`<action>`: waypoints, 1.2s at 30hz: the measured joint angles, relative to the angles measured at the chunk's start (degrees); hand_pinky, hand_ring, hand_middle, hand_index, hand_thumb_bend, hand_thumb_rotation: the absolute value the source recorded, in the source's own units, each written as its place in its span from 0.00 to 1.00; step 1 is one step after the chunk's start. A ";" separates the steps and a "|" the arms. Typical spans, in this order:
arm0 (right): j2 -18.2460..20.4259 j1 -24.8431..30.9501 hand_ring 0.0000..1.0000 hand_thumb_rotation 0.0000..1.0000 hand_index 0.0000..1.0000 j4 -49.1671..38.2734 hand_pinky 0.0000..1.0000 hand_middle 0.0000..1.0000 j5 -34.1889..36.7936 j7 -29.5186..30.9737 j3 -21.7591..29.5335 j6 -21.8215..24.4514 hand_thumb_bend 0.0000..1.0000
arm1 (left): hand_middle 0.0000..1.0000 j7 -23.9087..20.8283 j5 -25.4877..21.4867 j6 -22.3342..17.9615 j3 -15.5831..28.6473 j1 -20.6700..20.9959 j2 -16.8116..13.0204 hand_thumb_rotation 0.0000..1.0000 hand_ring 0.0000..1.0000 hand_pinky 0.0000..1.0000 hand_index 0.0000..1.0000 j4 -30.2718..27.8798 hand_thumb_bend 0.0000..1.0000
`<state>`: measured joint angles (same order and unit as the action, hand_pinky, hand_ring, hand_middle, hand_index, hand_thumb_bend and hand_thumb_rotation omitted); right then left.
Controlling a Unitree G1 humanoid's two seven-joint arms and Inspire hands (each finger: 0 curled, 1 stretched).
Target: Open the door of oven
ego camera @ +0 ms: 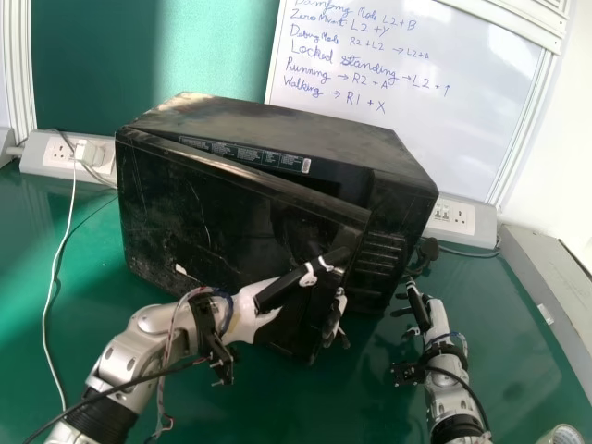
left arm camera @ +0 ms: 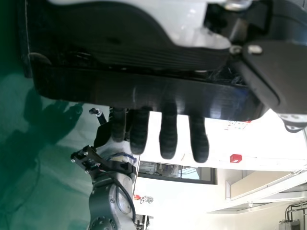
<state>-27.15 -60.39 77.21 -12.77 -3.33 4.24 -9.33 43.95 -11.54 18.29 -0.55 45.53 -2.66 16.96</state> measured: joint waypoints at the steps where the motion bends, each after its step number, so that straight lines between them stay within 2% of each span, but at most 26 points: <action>1: -0.01 0.00 0.22 1.00 0.60 0.00 0.19 0.36 -0.24 -0.04 -0.12 0.00 0.67 | 0.08 -0.01 -0.13 0.08 -0.02 -0.47 0.00 0.91 0.04 0.00 0.09 -0.66 0.86; 8: -0.01 0.00 0.22 1.00 0.60 0.00 0.18 0.36 -0.21 -0.04 0.32 0.01 0.68 | 0.08 -0.45 -0.88 1.38 -0.05 -3.70 -0.60 0.97 0.04 0.00 0.08 -5.40 0.85; 11: -0.01 0.00 0.22 1.00 0.60 0.00 0.19 0.36 -0.15 -0.04 0.45 0.02 0.70 | 0.08 -0.59 -0.88 1.46 -0.22 -4.16 -0.97 0.96 0.04 0.00 0.08 -6.13 0.85; 15: -0.03 0.00 0.23 1.00 0.61 0.00 0.19 0.36 -0.16 -0.02 0.45 0.04 0.70 | 0.08 -0.51 -1.47 2.77 -0.22 -4.40 -1.60 0.94 0.04 0.00 0.08 -7.24 0.80; 32: -0.04 0.00 0.22 1.00 0.60 0.00 0.18 0.36 0.40 0.38 0.63 0.34 0.70 | 0.08 0.65 -3.75 4.26 -0.21 -7.03 -3.61 0.95 0.04 0.00 0.08 -11.15 0.82; 36: -0.04 0.00 0.23 1.00 0.61 0.00 0.19 0.37 0.75 0.48 1.03 0.34 0.70 | 0.08 0.93 -3.86 3.52 -0.20 -7.56 -3.96 0.92 0.04 0.00 0.09 -11.31 0.81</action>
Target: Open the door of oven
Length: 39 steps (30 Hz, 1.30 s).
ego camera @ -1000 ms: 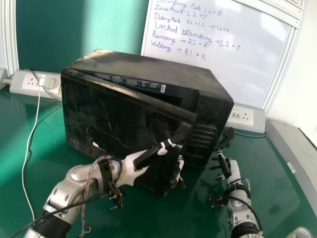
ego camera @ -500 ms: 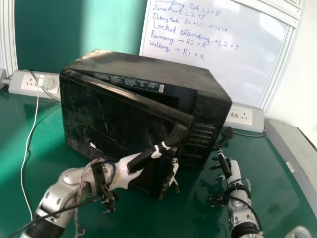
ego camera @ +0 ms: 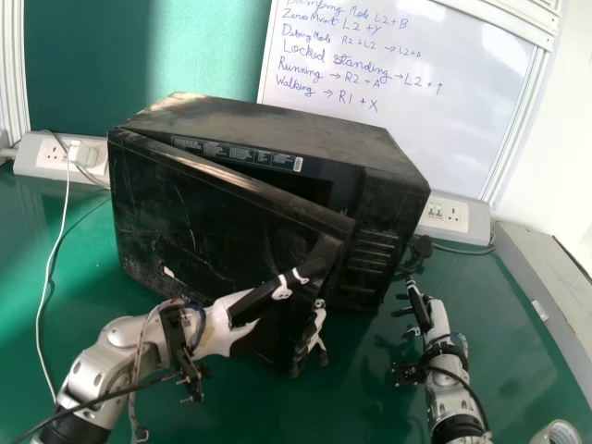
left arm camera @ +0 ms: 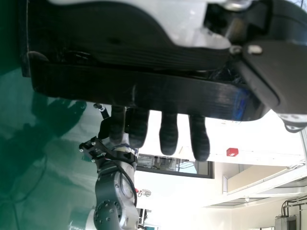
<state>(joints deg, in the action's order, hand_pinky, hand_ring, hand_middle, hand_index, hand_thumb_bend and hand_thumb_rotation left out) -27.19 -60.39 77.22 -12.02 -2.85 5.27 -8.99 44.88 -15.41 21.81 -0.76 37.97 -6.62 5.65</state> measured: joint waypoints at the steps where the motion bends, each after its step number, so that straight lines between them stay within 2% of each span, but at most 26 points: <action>1: 0.00 0.00 0.22 1.00 0.61 0.00 0.19 0.36 0.00 0.02 0.01 0.00 0.69 | 0.08 0.00 0.00 -0.27 0.03 -0.16 -0.05 0.91 0.04 0.00 0.09 0.00 0.81; 13: -0.02 0.00 0.22 1.00 0.60 0.00 0.19 0.35 0.02 0.02 0.07 0.10 0.72 | 0.08 2.34 -1.58 -1.66 0.61 -2.44 -2.42 0.89 0.04 0.00 0.08 -1.61 0.84; 17: -0.04 0.00 0.22 1.00 0.60 0.00 0.19 0.36 -0.06 0.02 -0.07 0.10 0.69 | 0.08 2.82 -2.46 -1.10 0.76 -3.04 -3.18 0.89 0.03 0.00 0.07 -2.58 0.86; 24: -0.04 0.00 0.23 1.00 0.61 0.00 0.19 0.36 -0.03 0.19 -0.03 0.10 0.72 | 0.08 2.93 -2.95 -0.98 0.87 -3.80 -3.77 0.93 0.03 0.00 0.08 -3.60 0.83; 28: -0.06 0.00 0.23 1.00 0.61 0.00 0.19 0.37 -0.04 0.45 -0.03 0.10 0.70 | 0.08 3.76 -3.42 -0.98 1.12 -3.97 -4.52 0.98 0.03 0.00 0.08 -3.68 0.83; 33: -0.15 0.00 0.23 1.00 0.60 0.00 0.19 0.36 -0.10 0.43 -0.30 0.11 0.72 | 0.08 4.40 -4.26 -0.60 1.54 -4.30 -5.00 0.90 0.03 0.00 0.09 -3.83 0.84; 39: -0.16 0.00 0.23 1.00 0.60 0.00 0.20 0.36 -0.02 0.38 0.05 0.11 0.73 | 0.07 4.39 -4.40 -0.53 1.68 -4.53 -5.18 0.93 0.03 0.00 0.08 -4.09 0.82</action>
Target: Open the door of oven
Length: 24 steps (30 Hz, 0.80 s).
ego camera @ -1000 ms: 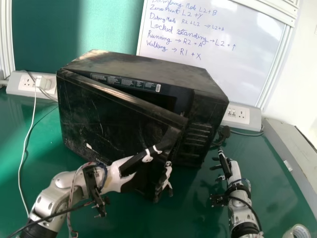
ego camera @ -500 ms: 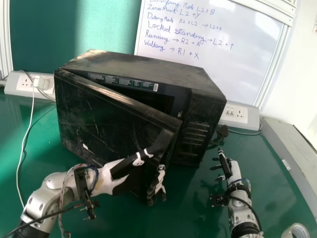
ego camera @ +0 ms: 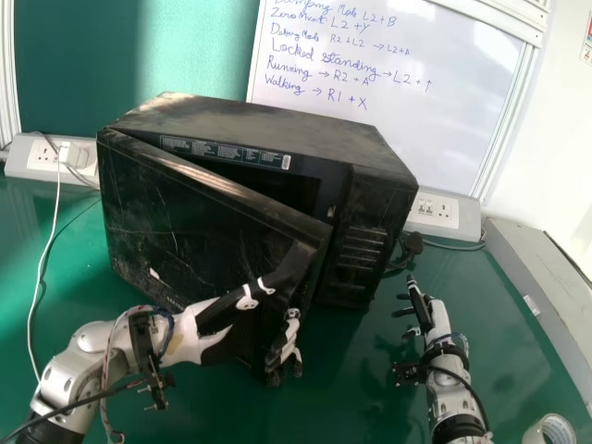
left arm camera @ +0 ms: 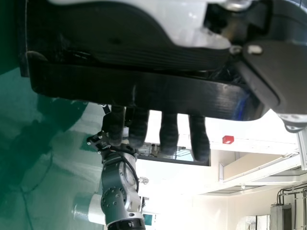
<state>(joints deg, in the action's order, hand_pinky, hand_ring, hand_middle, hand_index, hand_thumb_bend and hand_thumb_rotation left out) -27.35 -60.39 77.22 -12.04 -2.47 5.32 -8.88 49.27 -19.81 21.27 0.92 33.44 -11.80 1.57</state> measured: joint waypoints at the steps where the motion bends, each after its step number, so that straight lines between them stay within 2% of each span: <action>1: 0.00 0.00 0.23 1.00 0.60 0.00 0.20 0.36 -0.02 -0.05 -0.03 0.00 0.73 | 0.07 0.01 0.00 -0.15 0.02 -0.04 0.00 0.94 0.03 0.00 0.08 0.00 0.82; 6: 0.01 0.00 0.23 1.00 0.61 0.00 0.19 0.36 -0.01 -0.08 -0.02 0.00 0.69 | 0.07 0.08 0.11 -2.20 0.11 -0.77 -0.04 0.93 0.03 0.00 0.08 0.06 0.85; 12: -0.06 0.00 0.24 1.00 0.60 0.00 0.19 0.37 -0.07 -0.08 -0.15 0.01 0.70 | 0.06 -0.27 0.53 -3.91 0.23 -1.19 -0.28 0.96 0.02 0.00 0.06 0.07 0.84; 16: -0.06 0.00 0.24 1.00 0.61 0.01 0.19 0.37 -0.08 -0.08 -0.26 0.01 0.69 | 0.06 0.44 0.15 -4.16 0.62 -1.22 -0.48 0.88 0.01 0.00 0.06 0.58 0.91; 18: -0.06 0.00 0.23 1.00 0.60 0.01 0.19 0.36 -0.06 -0.08 -0.25 0.02 0.69 | 0.05 1.21 -0.53 -4.16 1.11 -1.22 -0.69 0.84 0.01 0.00 0.06 0.98 0.90; 24: -0.07 0.00 0.22 1.00 0.60 0.01 0.18 0.35 -0.04 -0.08 -0.20 0.01 0.69 | 0.06 4.24 -1.00 -5.03 2.57 -1.22 -1.08 0.86 0.02 0.00 0.07 2.54 0.81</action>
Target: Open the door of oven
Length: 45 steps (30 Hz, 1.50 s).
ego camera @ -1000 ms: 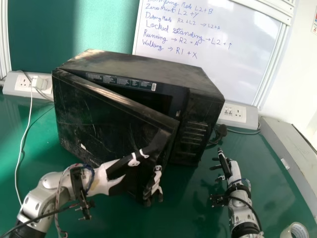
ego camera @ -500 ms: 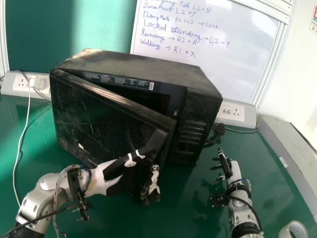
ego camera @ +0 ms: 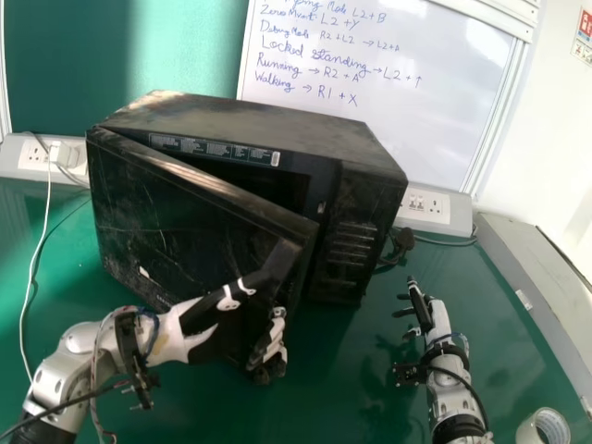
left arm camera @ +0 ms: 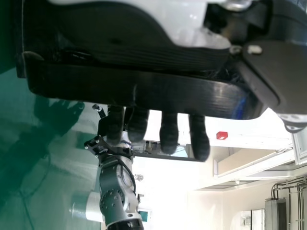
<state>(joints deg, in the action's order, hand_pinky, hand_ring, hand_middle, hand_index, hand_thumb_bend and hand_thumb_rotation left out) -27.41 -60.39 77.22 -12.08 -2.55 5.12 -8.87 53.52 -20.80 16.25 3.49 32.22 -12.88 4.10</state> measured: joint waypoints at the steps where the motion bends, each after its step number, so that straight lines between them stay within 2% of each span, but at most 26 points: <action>1: 0.00 0.00 0.22 1.00 0.60 0.00 0.18 0.35 0.00 -0.01 0.00 0.00 0.69 | 0.06 0.32 0.00 -0.42 0.13 0.00 0.03 0.85 0.01 0.00 0.07 0.35 0.80; 4: 0.00 0.00 0.22 1.00 0.60 0.00 0.18 0.35 0.00 -0.13 0.00 0.01 0.69 | 0.05 1.83 -0.08 -0.55 0.43 -0.13 -0.25 0.79 0.00 0.00 0.07 0.69 0.86; 6: 0.00 0.00 0.22 1.00 0.60 0.00 0.18 0.36 0.00 -0.13 0.00 0.01 0.69 | 0.05 3.84 -0.44 -0.55 0.82 -0.35 -0.70 0.78 0.01 0.00 0.09 0.85 0.85; 9: 0.00 0.00 0.23 1.00 0.61 0.00 0.19 0.36 -0.01 -0.11 -0.04 0.00 0.69 | 0.05 7.71 -1.27 0.39 1.59 -0.38 -1.70 0.75 0.01 0.00 0.12 1.27 0.88; 12: 0.01 0.00 0.23 1.00 0.60 0.01 0.19 0.35 0.00 -0.12 -0.04 0.01 0.69 | 0.07 11.97 -2.71 1.46 2.19 -0.33 -3.38 0.73 0.03 0.00 0.14 1.96 0.83; 14: 0.01 0.00 0.23 1.00 0.60 0.01 0.19 0.35 0.00 -0.13 -0.03 0.01 0.70 | 0.09 15.31 -2.90 0.47 2.91 -0.20 -3.54 0.71 0.04 0.00 0.16 3.54 0.88; 15: 0.02 0.00 0.23 1.00 0.60 0.00 0.19 0.36 0.00 -0.13 -0.04 0.01 0.70 | 0.09 16.61 -2.90 -0.04 3.26 -0.20 -3.53 0.68 0.04 0.00 0.17 4.20 0.87; 18: 0.05 0.00 0.23 1.00 0.61 0.01 0.19 0.36 0.00 -0.12 -0.03 0.01 0.69 | 0.09 19.40 -2.90 -1.45 4.14 -0.10 -3.40 0.71 0.04 0.00 0.15 5.92 0.83; 21: 0.03 0.00 0.23 1.00 0.61 0.01 0.19 0.36 0.00 -0.12 -0.04 0.00 0.68 | 0.10 21.58 -2.90 -3.17 4.80 0.19 -3.38 0.76 0.05 0.00 0.12 7.82 0.87; 23: 0.03 0.00 0.23 1.00 0.60 0.01 0.18 0.36 0.00 -0.12 -0.04 0.01 0.68 | 0.09 21.93 -2.89 -4.23 5.07 0.19 -3.02 0.80 0.04 0.00 0.13 8.36 0.91; 25: 0.02 0.00 0.22 1.00 0.59 0.00 0.18 0.36 0.01 -0.12 -0.01 0.01 0.68 | 0.09 22.10 -2.88 -5.28 5.23 0.17 -2.65 0.83 0.04 0.00 0.13 8.72 0.90; 28: 0.03 0.00 0.22 1.00 0.60 0.01 0.18 0.36 0.01 -0.12 0.03 0.01 0.68 | 0.09 22.11 -2.82 -7.08 5.46 -0.02 -1.88 0.81 0.04 0.00 0.14 9.26 0.90; 31: 0.03 0.00 0.23 1.00 0.61 0.00 0.19 0.36 0.01 -0.12 0.03 0.01 0.67 | 0.11 22.22 -2.46 -9.73 5.86 -0.48 -1.30 0.84 0.05 0.00 0.18 9.87 0.80; 32: 0.03 0.01 0.22 1.00 0.60 0.01 0.19 0.36 0.01 -0.12 0.03 0.02 0.65 | 0.11 22.35 -2.19 -10.41 5.97 -0.62 -1.01 0.94 0.05 0.01 0.20 10.11 0.67; 33: 0.02 0.01 0.22 0.99 0.60 0.01 0.18 0.36 0.01 -0.12 0.04 0.02 0.65 | 0.13 22.58 -1.72 -11.27 5.97 -0.70 -0.78 0.97 0.07 0.03 0.26 10.61 0.59; 35: 0.03 0.01 0.22 0.99 0.60 0.00 0.19 0.36 0.01 -0.12 0.04 0.01 0.64 | 0.14 22.65 -1.22 -13.16 5.97 -0.69 -0.11 0.99 0.07 0.04 0.32 11.67 0.58; 37: 0.04 0.01 0.22 1.00 0.59 0.00 0.18 0.36 0.01 -0.12 0.03 0.01 0.66 | 0.12 22.36 -0.48 -15.36 6.04 -0.70 0.77 0.99 0.06 0.02 0.27 12.38 0.56; 38: 0.06 0.01 0.22 1.00 0.59 0.00 0.18 0.36 0.01 -0.11 0.03 0.01 0.67 | 0.12 22.26 -0.30 -15.94 6.12 -0.69 1.09 0.99 0.06 0.02 0.25 12.58 0.48; 39: 0.08 0.01 0.23 1.00 0.59 0.01 0.18 0.36 0.01 -0.11 0.03 0.01 0.68 | 0.15 22.44 -0.29 -16.59 6.24 -0.67 1.32 1.00 0.08 0.04 0.34 13.06 0.33; 40: 0.08 0.01 0.23 1.00 0.59 0.00 0.18 0.36 0.01 -0.11 0.03 0.01 0.68 | 0.16 22.79 -0.30 -17.46 6.37 -0.65 1.43 0.99 0.08 0.04 0.34 13.74 0.45; 41: 0.08 0.01 0.23 1.00 0.59 0.01 0.18 0.36 0.01 -0.11 0.03 0.01 0.68 | 0.15 23.20 -0.34 -18.20 6.52 -0.59 1.48 0.97 0.07 0.04 0.32 14.28 0.50; 42: 0.07 0.01 0.22 1.00 0.59 0.01 0.18 0.35 0.01 -0.11 0.03 0.01 0.68 | 0.15 23.79 -0.42 -18.73 6.76 -0.44 1.48 0.99 0.07 0.03 0.34 14.82 0.43; 43: 0.07 0.01 0.22 1.00 0.59 0.00 0.18 0.35 0.01 -0.11 0.04 0.02 0.68 | 0.16 24.62 -0.61 -19.07 7.14 -0.17 1.42 0.96 0.07 0.03 0.34 15.49 0.48; 44: 0.08 0.01 0.22 1.00 0.60 0.00 0.19 0.36 0.01 -0.11 0.03 0.02 0.68 | 0.14 25.64 -1.01 -19.27 7.62 0.09 1.19 0.87 0.06 0.02 0.28 16.19 0.68; 45: 0.08 0.01 0.23 1.00 0.61 0.01 0.19 0.36 0.01 -0.09 0.03 0.02 0.67 | 0.12 26.26 -1.50 -18.54 7.91 0.09 0.67 0.85 0.05 0.01 0.21 16.20 0.76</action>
<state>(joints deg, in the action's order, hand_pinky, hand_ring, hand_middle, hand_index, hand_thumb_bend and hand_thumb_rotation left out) -27.33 -60.38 77.23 -12.07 -2.64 5.15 -8.85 79.78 -22.31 -2.30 11.40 32.31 -12.21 20.31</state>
